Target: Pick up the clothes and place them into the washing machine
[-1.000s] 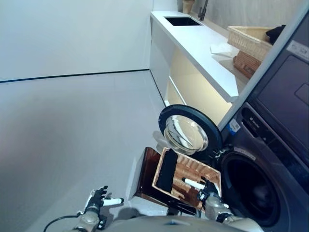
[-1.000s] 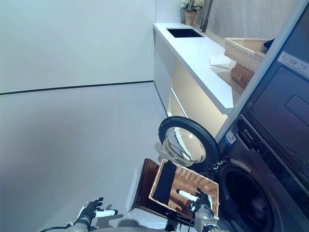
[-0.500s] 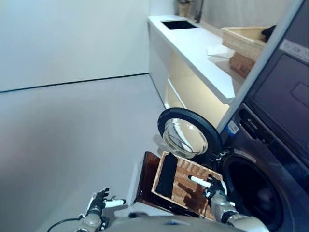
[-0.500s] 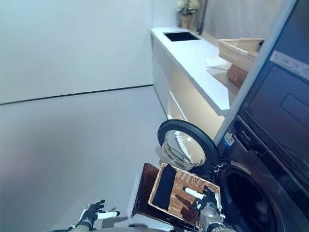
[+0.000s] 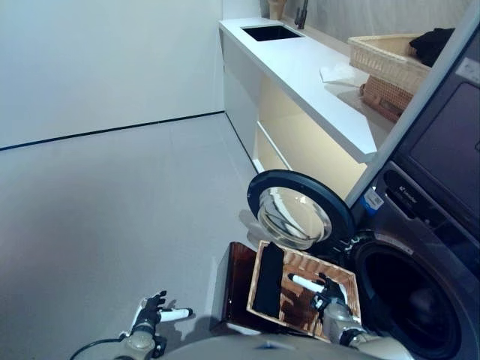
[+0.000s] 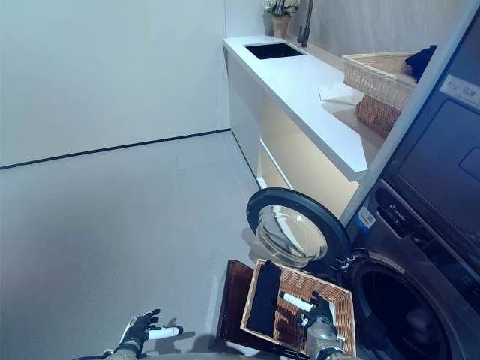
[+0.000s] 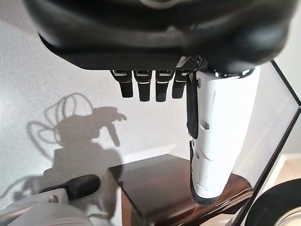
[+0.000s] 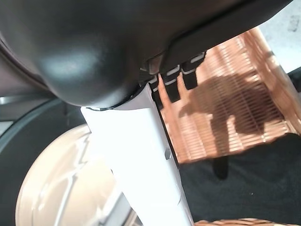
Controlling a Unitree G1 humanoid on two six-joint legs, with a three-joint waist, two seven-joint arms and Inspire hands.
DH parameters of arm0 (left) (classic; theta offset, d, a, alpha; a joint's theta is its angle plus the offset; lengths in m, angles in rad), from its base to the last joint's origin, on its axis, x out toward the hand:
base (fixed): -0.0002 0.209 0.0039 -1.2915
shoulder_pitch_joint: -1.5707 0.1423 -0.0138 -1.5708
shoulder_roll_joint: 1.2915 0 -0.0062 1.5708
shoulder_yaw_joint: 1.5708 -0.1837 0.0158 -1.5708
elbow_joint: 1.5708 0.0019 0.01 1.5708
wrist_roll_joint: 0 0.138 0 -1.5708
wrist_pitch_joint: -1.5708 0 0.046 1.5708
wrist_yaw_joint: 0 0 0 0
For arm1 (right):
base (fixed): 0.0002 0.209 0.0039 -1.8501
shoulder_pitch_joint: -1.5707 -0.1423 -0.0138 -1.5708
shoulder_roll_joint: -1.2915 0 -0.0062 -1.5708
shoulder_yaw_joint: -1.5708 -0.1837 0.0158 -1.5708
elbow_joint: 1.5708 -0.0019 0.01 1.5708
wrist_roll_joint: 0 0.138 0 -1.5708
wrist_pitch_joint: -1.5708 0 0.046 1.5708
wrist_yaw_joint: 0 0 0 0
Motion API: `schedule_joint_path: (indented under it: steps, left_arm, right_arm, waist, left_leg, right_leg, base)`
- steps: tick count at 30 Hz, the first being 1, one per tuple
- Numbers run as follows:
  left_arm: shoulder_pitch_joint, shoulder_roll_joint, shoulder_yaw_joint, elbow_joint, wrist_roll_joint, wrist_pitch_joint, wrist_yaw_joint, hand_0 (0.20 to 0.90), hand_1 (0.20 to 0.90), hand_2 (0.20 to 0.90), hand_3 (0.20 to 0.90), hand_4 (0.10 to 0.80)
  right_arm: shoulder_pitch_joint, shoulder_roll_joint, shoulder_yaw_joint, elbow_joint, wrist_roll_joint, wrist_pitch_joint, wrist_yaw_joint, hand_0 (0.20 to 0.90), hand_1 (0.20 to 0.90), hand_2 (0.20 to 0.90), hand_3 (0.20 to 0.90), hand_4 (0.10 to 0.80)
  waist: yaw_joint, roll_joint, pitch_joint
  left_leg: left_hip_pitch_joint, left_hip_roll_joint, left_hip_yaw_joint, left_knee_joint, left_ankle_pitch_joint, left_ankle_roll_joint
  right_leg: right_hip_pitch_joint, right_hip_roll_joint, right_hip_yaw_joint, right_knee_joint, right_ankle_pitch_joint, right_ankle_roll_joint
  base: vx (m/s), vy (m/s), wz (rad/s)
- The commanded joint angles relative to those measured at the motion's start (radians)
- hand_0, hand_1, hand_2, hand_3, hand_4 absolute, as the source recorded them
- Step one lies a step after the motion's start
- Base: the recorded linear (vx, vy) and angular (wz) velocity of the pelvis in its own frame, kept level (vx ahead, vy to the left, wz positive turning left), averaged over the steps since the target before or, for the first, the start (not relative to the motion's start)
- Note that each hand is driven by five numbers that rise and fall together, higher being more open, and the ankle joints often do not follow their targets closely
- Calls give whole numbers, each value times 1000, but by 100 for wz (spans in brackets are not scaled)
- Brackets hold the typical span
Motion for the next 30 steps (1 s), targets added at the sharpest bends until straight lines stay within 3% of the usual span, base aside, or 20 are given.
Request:
schedule_joint_path:
  steps: [1, 6, 8, 9, 12, 15, 23, 30]
  left_arm:
    - [-120, 30, -1, -12, -45, -57, 35, 900, 900, 900, 900, 800]
    - [-173, 17, -46, -143, -151, -109, 43, 900, 900, 900, 900, 800]
    - [-176, 25, -73, -306, -182, -139, 41, 900, 900, 900, 900, 800]
    - [-167, 41, -63, -482, -222, -167, 40, 900, 900, 900, 900, 800]
    - [-113, 74, -39, -731, -238, -198, 39, 900, 900, 900, 900, 800]
    - [-105, 105, -48, -867, -206, -209, 37, 900, 900, 900, 900, 800]
    - [-67, 128, -42, -1048, -194, -210, 27, 900, 900, 900, 900, 800]
    - [-71, 132, -59, -1052, -171, -205, 37, 900, 900, 900, 900, 800]
  right_arm:
    - [-150, -16, 24, -24, 12, -47, -33, 900, 900, 900, 900, 800]
    - [-224, -42, 52, -53, 35, -62, -80, 900, 900, 900, 900, 800]
    - [-263, -51, 70, -66, 44, -71, -102, 900, 900, 900, 900, 800]
    - [-311, -59, 80, -63, 65, -76, -121, 900, 900, 900, 900, 800]
    - [-399, -73, 80, -33, 98, -85, -151, 900, 900, 900, 900, 800]
    - [-499, -95, 94, 12, 117, -88, -170, 900, 900, 900, 900, 800]
    - [-628, -153, 95, 67, 124, -83, -192, 900, 900, 900, 900, 800]
    - [-659, -158, 96, 85, 111, -81, -208, 900, 900, 900, 900, 800]
  waist:
    - [15, -5, 58]
    - [14, 21, 131]
    - [15, 39, 178]
    - [23, 54, 212]
    - [46, 70, 248]
    - [64, 78, 276]
    - [97, 105, 282]
    - [110, 112, 285]
  left_leg:
    - [-170, -5, -39, 35, 26, -74]
    - [-263, 2, -54, 50, 48, -82]
    - [-309, 0, -67, 72, 57, -83]
    - [-343, -2, -77, 84, 65, -84]
    - [-396, -4, -85, 100, 71, -83]
    - [-468, -9, -74, 147, 63, -83]
    - [-565, -26, -75, 171, 53, -79]
    - [-580, -41, -79, 164, 53, -77]
  right_leg:
    - [-36, -22, -39, 58, -52, 16]
    - [-112, -26, -66, 60, -41, 5]
    - [-149, -27, -76, 78, -43, -1]
    - [-180, -29, -86, 91, -45, -5]
    - [-223, -33, -93, 112, -49, -7]
    - [-275, -38, -88, 129, -46, -8]
    - [-356, -55, -84, 140, -51, -8]
    - [-349, -62, -89, 123, -51, -3]
  base:
    - [-170, -41, -13]
    - [-115, -5, 15]
    - [-144, 22, 25]
    - [-123, 17, 26]
    - [-62, 25, 21]
    - [-50, 56, 3]
    - [24, 61, 0]
    - [39, 28, 2]
